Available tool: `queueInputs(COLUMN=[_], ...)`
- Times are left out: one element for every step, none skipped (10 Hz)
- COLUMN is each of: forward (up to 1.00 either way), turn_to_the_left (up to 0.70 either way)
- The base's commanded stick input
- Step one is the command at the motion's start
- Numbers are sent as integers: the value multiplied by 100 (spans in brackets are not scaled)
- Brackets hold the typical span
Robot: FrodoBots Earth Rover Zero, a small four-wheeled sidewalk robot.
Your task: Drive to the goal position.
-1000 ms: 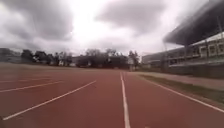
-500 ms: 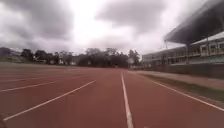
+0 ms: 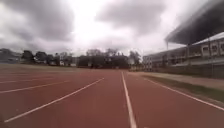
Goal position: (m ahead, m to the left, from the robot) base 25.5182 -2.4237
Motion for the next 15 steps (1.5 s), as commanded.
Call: queueInputs(forward=[70,70,70,70,70,70,70,70,70,70,70,70,70,70,70], turn_to_the_left=[-35,-35,-35,-35,-35,-35,-35,0,0,0,0,0,0,0,0])
